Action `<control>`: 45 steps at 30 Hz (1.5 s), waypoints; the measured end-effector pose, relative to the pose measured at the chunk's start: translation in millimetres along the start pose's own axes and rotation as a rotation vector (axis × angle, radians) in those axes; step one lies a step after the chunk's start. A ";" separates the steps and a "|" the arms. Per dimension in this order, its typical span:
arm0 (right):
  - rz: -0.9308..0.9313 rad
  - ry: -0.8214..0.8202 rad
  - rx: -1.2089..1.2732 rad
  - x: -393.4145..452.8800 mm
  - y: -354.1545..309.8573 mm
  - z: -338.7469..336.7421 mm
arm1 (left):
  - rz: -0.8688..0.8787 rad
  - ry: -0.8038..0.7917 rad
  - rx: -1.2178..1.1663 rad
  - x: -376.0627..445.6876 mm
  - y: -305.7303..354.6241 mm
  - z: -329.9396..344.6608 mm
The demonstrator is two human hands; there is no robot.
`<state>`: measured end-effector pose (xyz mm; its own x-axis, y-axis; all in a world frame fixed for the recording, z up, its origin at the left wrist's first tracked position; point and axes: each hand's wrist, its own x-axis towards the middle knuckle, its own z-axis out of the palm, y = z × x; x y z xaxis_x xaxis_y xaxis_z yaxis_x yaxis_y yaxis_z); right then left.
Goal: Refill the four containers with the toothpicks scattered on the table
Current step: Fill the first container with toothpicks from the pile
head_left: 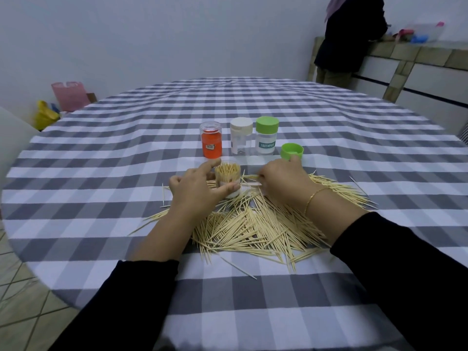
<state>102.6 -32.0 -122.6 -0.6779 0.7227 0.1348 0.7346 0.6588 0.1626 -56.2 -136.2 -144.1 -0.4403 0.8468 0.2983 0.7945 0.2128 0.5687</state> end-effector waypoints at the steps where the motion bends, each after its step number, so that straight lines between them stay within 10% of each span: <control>1: 0.020 0.011 0.079 0.0 1.7 -1.4 | 0.001 0.000 -0.001 -0.4 -0.3 0.0; 23: 0.210 0.054 1.361 1.1 -7.9 -38.2 | 0.002 -0.024 -0.028 -1.9 2.2 -2.9; 45: 0.263 -0.040 1.686 9.3 -49.7 -13.4 | 0.042 0.004 -0.039 1.5 -4.3 0.8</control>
<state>59.5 -60.9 -116.3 -0.5609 0.8269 -0.0403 0.0502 -0.0146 -0.9986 -59.9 -135.5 -146.7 -0.4087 0.8527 0.3253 0.7956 0.1583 0.5848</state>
